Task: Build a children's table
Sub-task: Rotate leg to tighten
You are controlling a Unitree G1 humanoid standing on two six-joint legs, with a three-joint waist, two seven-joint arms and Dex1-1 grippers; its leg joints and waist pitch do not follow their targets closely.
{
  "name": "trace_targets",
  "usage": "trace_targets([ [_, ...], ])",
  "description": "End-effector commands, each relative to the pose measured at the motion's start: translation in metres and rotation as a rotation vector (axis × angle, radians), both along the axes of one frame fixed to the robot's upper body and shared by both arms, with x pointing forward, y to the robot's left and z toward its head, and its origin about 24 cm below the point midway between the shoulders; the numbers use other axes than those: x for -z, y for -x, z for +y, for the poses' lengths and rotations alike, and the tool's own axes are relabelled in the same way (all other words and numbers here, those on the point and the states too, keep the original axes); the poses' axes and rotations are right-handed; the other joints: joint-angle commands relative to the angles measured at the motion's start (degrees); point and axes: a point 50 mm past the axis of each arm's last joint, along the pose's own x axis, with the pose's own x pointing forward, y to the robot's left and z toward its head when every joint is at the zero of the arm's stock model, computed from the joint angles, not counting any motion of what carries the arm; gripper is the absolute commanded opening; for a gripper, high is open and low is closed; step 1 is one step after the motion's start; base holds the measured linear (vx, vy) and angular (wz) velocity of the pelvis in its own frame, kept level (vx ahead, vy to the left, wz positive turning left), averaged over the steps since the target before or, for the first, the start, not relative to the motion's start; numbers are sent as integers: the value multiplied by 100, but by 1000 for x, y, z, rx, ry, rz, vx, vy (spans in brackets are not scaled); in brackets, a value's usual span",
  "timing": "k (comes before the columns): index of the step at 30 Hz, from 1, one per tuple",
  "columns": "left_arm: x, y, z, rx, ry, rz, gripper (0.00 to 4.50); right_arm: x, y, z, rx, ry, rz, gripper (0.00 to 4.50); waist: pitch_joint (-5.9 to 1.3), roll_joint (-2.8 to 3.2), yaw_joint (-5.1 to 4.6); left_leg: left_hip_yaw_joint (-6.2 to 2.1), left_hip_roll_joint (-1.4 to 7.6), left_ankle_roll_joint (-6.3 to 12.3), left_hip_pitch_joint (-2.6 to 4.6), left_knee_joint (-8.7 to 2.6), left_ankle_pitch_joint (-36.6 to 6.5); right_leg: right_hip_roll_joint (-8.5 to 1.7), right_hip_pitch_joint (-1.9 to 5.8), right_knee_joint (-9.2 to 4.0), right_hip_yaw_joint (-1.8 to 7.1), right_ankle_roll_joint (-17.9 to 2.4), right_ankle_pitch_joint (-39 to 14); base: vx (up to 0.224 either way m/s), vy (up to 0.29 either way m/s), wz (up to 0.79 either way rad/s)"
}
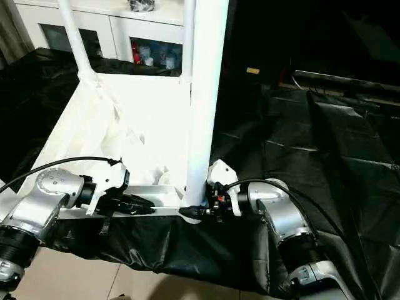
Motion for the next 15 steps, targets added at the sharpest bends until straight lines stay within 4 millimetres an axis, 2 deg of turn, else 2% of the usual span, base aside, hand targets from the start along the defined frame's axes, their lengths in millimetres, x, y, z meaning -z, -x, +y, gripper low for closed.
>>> trace_targets([
  [1, 0, -3, -12, 20, 13, -14, 0, 9, 15, 19, -135, -2, 61, 267, -277, -1, 3, -16, 195, 276, -29, -301, -829, -465, 261, -375, 304, -1093, -663, 0, 0, 0],
  [3, 0, -4, -14, 5, 22, -18, 0, 11, 16, 20, -119, -9, 60, 266, -279, 5, 3, -13, 195, 275, -27, -297, -820, -465, 256, -374, 302, -1103, -634, 0, 0, 0],
  [5, 1, -6, -20, -40, 47, -37, 0, 14, 13, 23, -28, -43, 47, 265, -265, 4, 6, -14, 196, 264, -30, -305, -857, -471, 250, -389, 303, -1094, -698, 0, 0, 0],
  [6, 2, -8, -24, -62, 60, -56, 0, 15, 10, 26, 41, -56, 35, 265, -252, -1, 4, -18, 195, 233, -22, -319, -974, -478, 247, -419, 299, -1042, -956, 0, 0, 0],
  [8, 2, -9, -29, -90, 65, -72, 0, 18, 6, 28, 112, -60, 21, 265, -217, -10, -27, -39, 182, 114, -3, -350, -1310, -510, 215, -513, 308, -852, -1820, 0, 0, 0],
  [9, 3, -10, -31, -102, 68, -83, 0, 19, 5, 30, 149, -63, 15, 264, -213, -7, -31, -50, 188, 79, 4, -357, -1385, -518, 207, -529, 308, -797, -2026, 0, 0, 0],
  [10, 5, -10, -39, -128, 74, -100, 0, 23, 1, 34, 257, -70, 14, 264, -207, -3, -46, -62, 196, 24, 31, -368, -1517, -526, 172, -572, 319, -686, -2362, 0, 0, 0],
  [12, 8, -11, -46, -169, 58, -127, 0, 27, -1, 37, 339, -65, 22, 264, -195, -13, -69, -82, 192, -20, 7, -391, -1574, -523, 181, -581, 307, -615, -2539, 0, 0, 0],
  [13, 9, -12, -49, -190, 53, -134, 0, 30, -1, 39, 370, -61, 23, 264, -206, -7, -88, -88, 194, -43, 23, -392, -1620, -523, 169, -595, 306, -540, -2587, 0, 0, 0],
  [15, 12, -14, -55, -251, 38, -147, 0, 34, -2, 43, 452, -53, 24, 264, -198, 0, -104, -80, 192, -34, 46, -383, -1688, -521, 135, -611, 316, -550, -2615, 0, 0, 0],
])
